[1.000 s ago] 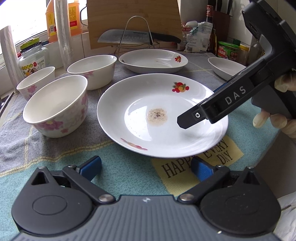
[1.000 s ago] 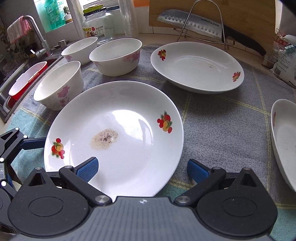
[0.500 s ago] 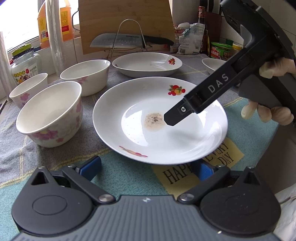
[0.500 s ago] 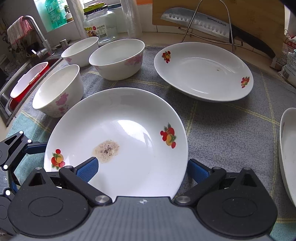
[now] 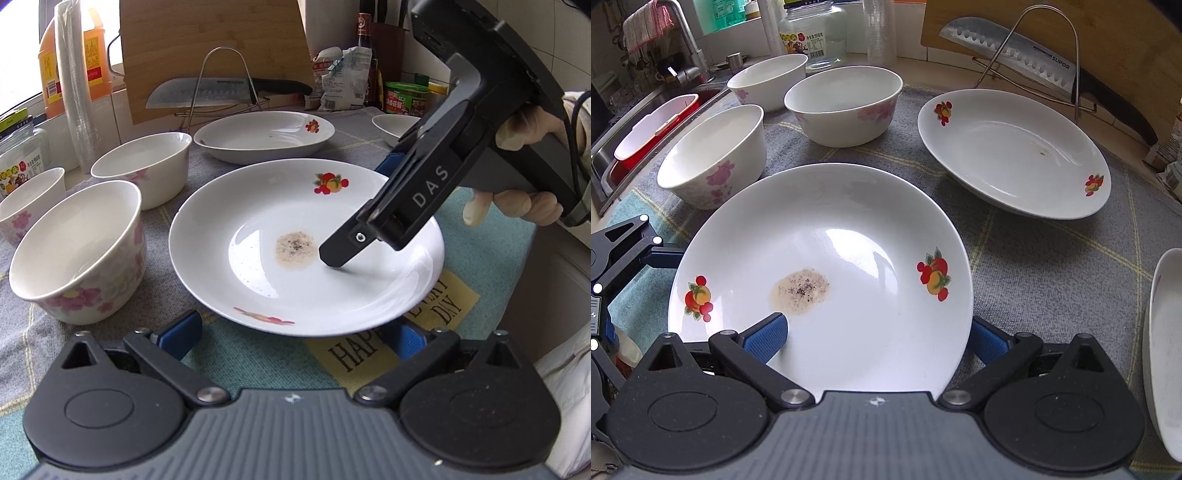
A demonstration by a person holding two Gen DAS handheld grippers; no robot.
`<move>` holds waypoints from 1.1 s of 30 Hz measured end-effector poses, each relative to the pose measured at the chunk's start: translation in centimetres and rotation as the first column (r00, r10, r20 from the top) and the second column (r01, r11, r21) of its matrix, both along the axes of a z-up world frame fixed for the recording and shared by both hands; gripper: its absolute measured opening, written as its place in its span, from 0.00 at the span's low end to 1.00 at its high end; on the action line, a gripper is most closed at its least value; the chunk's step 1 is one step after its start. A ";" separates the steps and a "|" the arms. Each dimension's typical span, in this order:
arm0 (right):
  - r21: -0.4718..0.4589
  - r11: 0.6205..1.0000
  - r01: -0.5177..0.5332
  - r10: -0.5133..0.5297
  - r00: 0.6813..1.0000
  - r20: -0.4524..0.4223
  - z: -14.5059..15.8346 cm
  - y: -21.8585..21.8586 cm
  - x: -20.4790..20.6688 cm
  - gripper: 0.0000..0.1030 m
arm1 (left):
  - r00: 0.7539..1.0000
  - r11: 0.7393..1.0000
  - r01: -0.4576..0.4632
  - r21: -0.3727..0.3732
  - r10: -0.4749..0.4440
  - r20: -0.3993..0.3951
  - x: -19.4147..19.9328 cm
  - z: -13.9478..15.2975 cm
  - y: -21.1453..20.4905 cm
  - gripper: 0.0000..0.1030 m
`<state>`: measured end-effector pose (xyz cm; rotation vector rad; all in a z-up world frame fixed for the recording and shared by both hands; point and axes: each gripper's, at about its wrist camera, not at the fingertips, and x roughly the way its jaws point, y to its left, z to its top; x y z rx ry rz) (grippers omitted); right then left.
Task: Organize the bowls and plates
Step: 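Grip the rim of the large stained flat plate with the right tool, then lift and carry the flat plate with the right tool toward the deep plate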
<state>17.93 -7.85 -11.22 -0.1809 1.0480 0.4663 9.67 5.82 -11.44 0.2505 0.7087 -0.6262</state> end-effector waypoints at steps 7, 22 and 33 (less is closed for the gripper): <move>0.029 1.000 -0.010 0.011 1.000 -0.021 0.2 -0.5 0.3 1.00 | 0.997 0.997 0.080 -0.004 -0.080 0.007 0.3 -0.1 0.6 1.00; 0.139 0.989 -0.050 0.065 0.992 -0.105 0.5 -1.5 3.0 1.00 | 0.986 0.986 0.169 0.000 -0.169 0.007 0.6 0.0 0.8 1.00; 0.247 0.968 -0.052 0.099 0.978 -0.184 0.6 -2.3 4.5 0.99 | 0.979 0.980 0.200 0.014 -0.201 0.026 0.8 0.1 0.8 1.00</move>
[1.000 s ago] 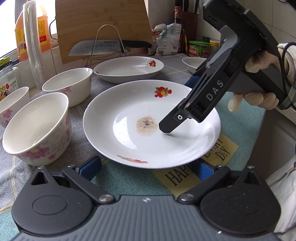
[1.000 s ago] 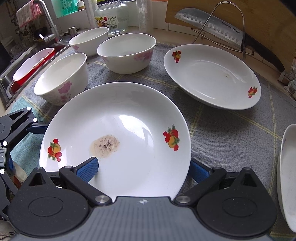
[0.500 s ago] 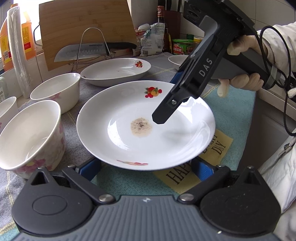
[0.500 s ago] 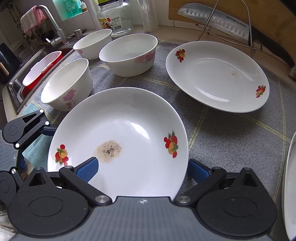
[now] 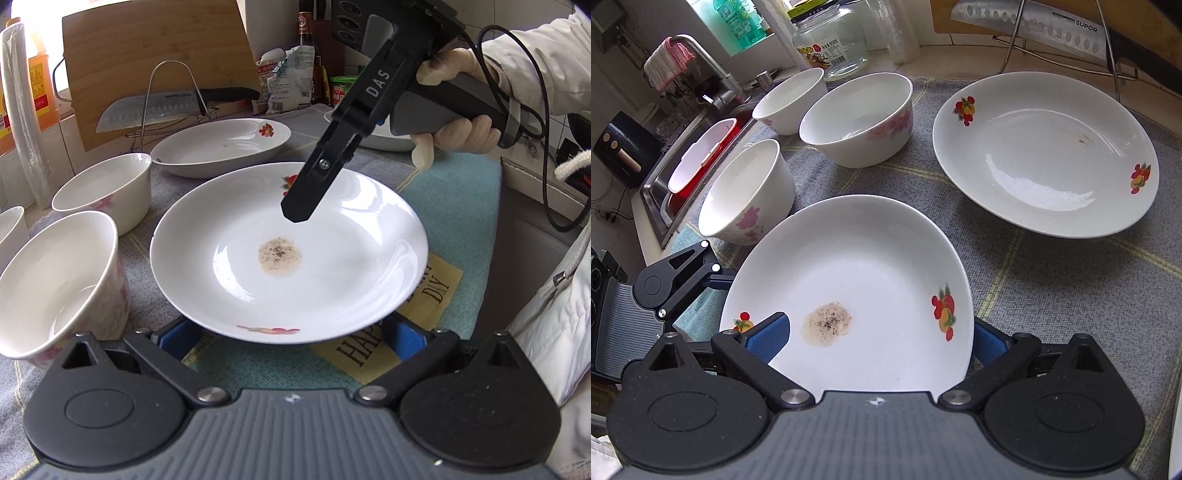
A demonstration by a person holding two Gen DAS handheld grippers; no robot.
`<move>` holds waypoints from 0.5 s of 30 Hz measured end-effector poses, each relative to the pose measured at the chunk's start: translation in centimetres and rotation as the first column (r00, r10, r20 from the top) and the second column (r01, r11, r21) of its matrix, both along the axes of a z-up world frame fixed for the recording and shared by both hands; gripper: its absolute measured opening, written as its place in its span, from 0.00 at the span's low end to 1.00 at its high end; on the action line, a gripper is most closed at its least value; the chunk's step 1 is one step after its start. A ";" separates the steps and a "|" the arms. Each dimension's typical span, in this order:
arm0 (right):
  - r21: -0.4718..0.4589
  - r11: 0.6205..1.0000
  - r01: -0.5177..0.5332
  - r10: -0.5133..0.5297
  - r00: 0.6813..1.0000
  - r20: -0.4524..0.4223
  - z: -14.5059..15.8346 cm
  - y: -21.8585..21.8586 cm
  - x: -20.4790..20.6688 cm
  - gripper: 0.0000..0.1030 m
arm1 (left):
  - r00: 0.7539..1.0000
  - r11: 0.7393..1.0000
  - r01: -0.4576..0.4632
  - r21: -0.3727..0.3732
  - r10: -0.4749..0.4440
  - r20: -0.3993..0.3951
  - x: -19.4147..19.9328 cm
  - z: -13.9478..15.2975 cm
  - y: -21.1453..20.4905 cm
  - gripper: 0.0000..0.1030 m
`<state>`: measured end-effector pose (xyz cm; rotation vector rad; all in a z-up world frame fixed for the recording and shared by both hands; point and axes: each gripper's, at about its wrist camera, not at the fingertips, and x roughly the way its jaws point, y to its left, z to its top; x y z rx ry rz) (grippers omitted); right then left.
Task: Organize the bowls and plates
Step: 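Lift and carry the flat plate with the right tool toward the deep plate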
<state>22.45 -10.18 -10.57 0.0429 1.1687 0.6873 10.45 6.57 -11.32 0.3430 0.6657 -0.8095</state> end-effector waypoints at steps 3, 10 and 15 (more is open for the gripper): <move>0.000 1.000 -0.003 0.003 1.000 -0.002 0.1 0.2 0.1 0.96 | 1.000 1.000 0.003 0.007 -0.003 0.013 -0.1 0.1 0.0 1.00; 0.026 0.999 0.018 -0.017 1.000 -0.024 0.1 -0.4 0.6 0.91 | 1.000 1.000 0.010 0.007 -0.010 0.014 0.0 0.2 0.0 1.00; 0.039 0.998 0.048 -0.047 0.998 -0.047 0.1 -0.8 0.9 0.88 | 1.000 1.000 0.010 0.006 -0.010 0.017 0.0 0.2 0.0 1.00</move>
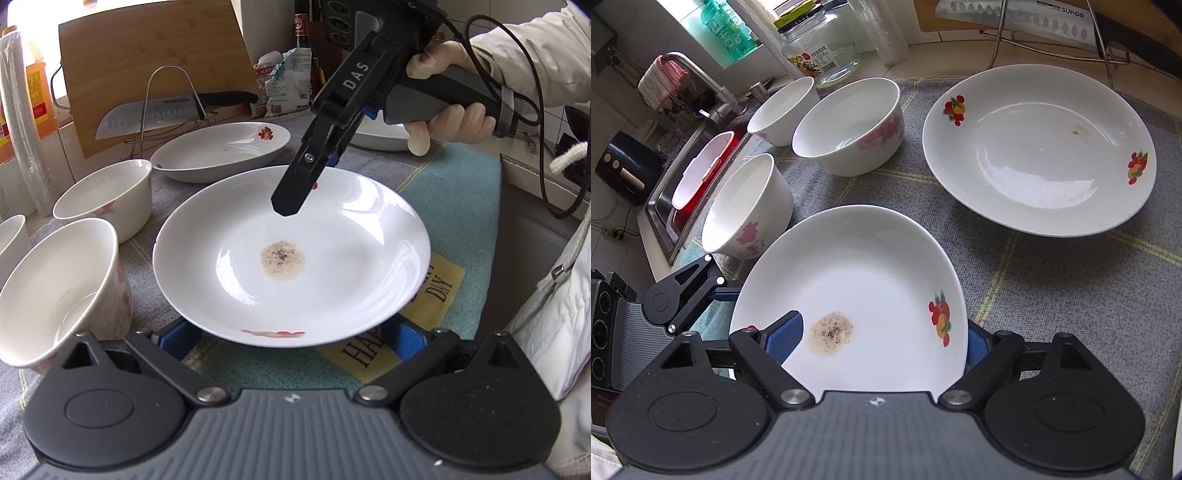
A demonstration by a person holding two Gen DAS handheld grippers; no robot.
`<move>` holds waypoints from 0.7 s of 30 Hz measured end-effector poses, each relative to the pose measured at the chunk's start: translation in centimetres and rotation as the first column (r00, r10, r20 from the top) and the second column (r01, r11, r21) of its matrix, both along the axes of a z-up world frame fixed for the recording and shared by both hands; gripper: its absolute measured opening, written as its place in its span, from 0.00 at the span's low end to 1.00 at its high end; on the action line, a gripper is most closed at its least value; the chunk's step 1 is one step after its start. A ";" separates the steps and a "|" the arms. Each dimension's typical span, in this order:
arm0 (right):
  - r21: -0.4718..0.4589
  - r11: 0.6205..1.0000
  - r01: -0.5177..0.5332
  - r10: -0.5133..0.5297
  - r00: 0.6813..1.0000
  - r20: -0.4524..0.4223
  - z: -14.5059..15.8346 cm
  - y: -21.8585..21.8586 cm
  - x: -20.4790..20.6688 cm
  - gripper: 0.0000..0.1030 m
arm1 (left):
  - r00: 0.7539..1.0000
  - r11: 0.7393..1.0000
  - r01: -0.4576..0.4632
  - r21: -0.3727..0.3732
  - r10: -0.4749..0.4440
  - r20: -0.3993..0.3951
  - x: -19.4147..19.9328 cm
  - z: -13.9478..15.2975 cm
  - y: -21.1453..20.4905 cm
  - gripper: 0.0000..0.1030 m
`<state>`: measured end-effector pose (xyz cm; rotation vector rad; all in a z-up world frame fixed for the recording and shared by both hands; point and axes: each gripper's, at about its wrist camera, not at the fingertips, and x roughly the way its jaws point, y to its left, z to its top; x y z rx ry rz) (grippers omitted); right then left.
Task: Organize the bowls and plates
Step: 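Lift and carry the flat plate with the right tool toward the deep plate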
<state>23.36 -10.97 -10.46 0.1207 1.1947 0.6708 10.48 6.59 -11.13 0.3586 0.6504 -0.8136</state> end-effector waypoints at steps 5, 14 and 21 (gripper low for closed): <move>-0.003 1.000 0.016 -0.016 1.000 -0.012 0.0 0.1 0.0 0.88 | 1.000 1.000 -0.004 0.008 0.004 0.009 -0.1 0.1 -0.1 1.00; 0.004 1.000 0.017 -0.017 1.000 -0.014 0.3 0.0 -0.2 0.87 | 1.000 0.999 0.002 0.043 -0.003 0.021 -0.3 0.4 -0.4 0.99; 0.010 1.000 0.011 -0.011 1.000 -0.013 0.5 -0.1 -0.4 0.87 | 1.000 0.998 0.007 0.062 -0.007 0.012 -0.3 0.7 -0.6 0.98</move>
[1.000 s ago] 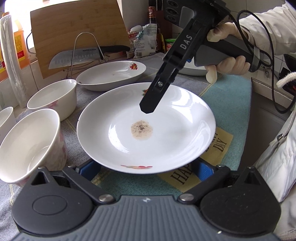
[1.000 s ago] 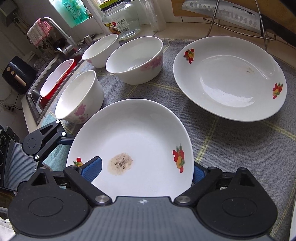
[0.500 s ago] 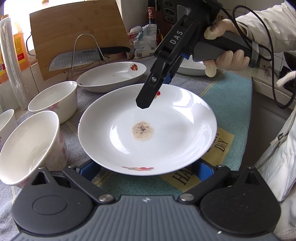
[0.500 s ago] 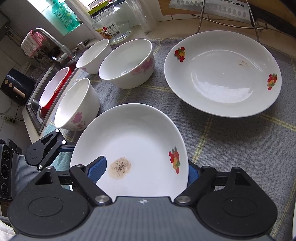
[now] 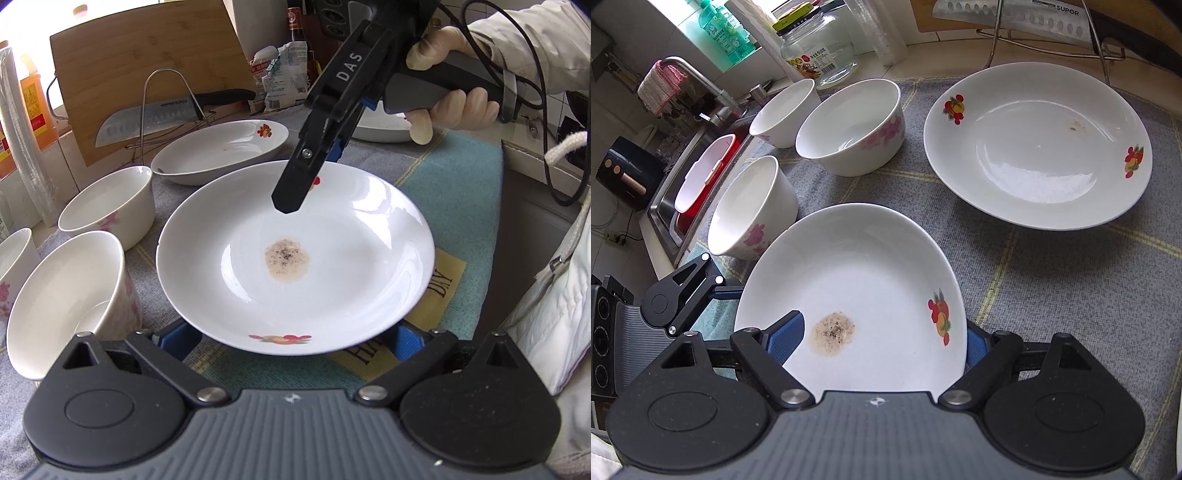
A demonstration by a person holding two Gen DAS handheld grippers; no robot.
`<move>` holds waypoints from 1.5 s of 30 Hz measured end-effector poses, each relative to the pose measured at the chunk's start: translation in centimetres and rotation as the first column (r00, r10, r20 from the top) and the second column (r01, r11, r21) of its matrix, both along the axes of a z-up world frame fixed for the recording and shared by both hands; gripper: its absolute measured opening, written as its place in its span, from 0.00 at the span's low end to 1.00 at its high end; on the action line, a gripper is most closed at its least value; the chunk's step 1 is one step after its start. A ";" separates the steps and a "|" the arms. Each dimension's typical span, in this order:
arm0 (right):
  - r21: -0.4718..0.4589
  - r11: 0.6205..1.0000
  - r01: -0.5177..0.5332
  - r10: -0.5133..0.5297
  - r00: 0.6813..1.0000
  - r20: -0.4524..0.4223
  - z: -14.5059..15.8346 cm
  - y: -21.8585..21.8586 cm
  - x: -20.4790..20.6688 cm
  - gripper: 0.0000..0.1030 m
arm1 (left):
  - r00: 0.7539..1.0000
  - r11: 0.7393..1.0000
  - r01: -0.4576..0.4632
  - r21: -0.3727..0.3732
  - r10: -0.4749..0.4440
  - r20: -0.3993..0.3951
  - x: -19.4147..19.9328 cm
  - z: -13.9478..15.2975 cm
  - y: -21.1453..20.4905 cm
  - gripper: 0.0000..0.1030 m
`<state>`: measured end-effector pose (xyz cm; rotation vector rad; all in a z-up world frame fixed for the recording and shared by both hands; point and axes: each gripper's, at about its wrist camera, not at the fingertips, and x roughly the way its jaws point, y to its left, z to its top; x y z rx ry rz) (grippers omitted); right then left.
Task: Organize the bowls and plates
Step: 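Lift and carry the flat plate with the right tool toward the deep plate, then lower the flat plate onto the deep plate with the right tool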
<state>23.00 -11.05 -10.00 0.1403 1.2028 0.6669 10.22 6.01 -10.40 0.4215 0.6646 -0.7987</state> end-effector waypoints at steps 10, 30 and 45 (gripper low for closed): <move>0.005 1.000 -0.001 0.001 1.000 0.007 0.7 -0.7 0.0 0.88 | 1.000 1.000 -0.006 -0.013 0.006 -0.026 0.3 1.1 -0.7 0.98; 0.021 0.998 0.059 -0.060 0.996 0.062 3.5 -8.0 -0.2 0.88 | 0.999 0.999 0.039 -0.003 -0.039 -0.021 2.3 3.6 -7.6 0.98; 0.030 0.988 0.154 -0.156 0.983 0.096 4.6 -16.7 -0.4 0.88 | 0.995 0.996 0.090 -0.019 -0.091 -0.041 4.4 4.8 -15.5 0.98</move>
